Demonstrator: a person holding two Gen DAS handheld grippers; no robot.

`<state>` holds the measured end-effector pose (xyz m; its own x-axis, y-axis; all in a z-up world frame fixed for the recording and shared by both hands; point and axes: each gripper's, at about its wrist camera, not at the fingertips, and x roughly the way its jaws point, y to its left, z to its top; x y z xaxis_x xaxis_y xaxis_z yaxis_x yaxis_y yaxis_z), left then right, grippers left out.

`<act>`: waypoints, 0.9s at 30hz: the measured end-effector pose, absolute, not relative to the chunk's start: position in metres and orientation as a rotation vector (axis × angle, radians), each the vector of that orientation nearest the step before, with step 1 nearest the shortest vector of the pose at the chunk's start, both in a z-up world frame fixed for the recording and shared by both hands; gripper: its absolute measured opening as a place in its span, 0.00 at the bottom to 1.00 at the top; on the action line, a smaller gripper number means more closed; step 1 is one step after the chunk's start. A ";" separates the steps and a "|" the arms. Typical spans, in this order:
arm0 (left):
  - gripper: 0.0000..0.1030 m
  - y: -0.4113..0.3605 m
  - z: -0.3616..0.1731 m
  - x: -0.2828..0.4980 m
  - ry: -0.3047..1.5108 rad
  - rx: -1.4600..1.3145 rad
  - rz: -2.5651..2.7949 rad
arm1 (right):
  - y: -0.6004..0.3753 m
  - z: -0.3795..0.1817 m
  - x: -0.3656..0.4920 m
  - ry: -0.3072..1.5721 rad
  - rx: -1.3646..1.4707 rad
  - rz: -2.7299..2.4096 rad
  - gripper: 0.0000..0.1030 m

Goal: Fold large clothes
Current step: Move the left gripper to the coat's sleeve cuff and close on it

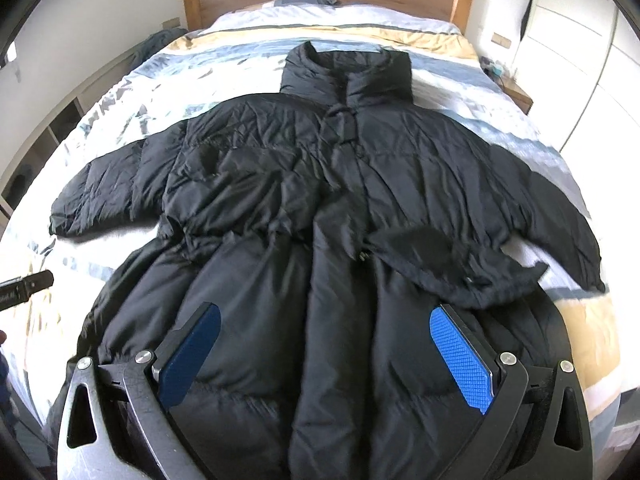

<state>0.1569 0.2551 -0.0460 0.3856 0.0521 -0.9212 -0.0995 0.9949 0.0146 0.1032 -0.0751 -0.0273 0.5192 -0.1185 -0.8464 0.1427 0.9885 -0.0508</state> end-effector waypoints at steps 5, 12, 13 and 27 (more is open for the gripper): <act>0.91 0.277 -0.062 0.182 1.182 -0.071 0.137 | -0.065 -0.030 0.118 1.028 0.012 -0.165 1.00; 0.91 0.296 -0.093 0.212 1.221 -0.108 0.164 | -0.068 -0.028 0.124 1.043 0.000 -0.205 1.00; 0.91 0.299 -0.097 0.215 1.226 -0.115 0.166 | -0.070 -0.027 0.124 1.043 0.000 -0.215 1.00; 0.90 0.354 -0.139 0.271 1.237 -0.356 0.199 | -0.086 -0.026 0.113 1.072 -0.010 -0.299 1.00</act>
<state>0.2713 0.3541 -0.1386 0.3202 -0.0433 -0.9463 -0.3383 0.9278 -0.1569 0.1131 -0.0861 -0.0264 0.4419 -0.2457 -0.8628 0.2364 0.9597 -0.1522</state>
